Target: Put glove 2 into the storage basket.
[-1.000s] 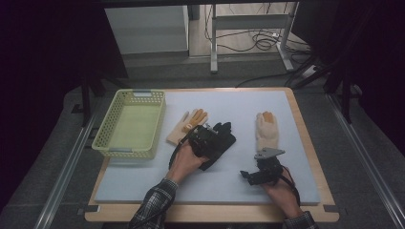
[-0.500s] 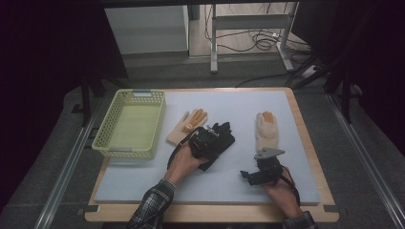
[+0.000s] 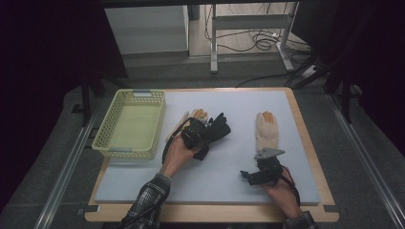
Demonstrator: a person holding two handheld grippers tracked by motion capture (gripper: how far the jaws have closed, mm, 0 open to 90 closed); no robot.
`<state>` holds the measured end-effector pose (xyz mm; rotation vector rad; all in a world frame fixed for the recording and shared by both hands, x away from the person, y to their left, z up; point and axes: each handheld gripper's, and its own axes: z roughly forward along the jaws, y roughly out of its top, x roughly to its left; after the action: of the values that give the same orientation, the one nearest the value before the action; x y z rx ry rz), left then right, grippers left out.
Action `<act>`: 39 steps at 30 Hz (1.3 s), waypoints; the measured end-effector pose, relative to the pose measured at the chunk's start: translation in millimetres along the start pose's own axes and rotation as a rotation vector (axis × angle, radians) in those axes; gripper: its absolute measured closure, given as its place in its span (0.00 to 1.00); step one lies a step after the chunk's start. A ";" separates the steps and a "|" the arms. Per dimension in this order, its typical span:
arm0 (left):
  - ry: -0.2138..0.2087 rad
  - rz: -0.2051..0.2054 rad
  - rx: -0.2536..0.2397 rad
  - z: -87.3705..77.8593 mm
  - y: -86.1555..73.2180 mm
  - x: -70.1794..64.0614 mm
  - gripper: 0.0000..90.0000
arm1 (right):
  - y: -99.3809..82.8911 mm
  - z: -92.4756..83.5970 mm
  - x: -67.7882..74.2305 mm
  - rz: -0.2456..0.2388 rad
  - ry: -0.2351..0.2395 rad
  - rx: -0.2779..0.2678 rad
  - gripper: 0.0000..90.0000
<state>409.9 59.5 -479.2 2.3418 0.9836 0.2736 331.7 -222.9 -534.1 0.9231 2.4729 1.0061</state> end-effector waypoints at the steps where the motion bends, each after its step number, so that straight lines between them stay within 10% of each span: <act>1: 0.002 0.004 -0.007 -6.3 3.1 0.3 0.72 | 0.0 0.0 0.0 0.000 0.001 0.000 0.11; 21: 0.167 -0.113 -0.086 -97.9 8.9 56.4 0.71 | -0.1 0.3 -0.1 -0.003 0.000 -0.004 0.11; 39: 0.319 -0.292 -0.066 -135.2 -51.2 138.5 0.69 | -0.1 0.3 -0.1 -0.002 0.000 -0.004 0.11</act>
<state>424.6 244.4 -404.0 2.0976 1.4278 0.5648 331.9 -222.9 -534.3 0.9192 2.4704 1.0097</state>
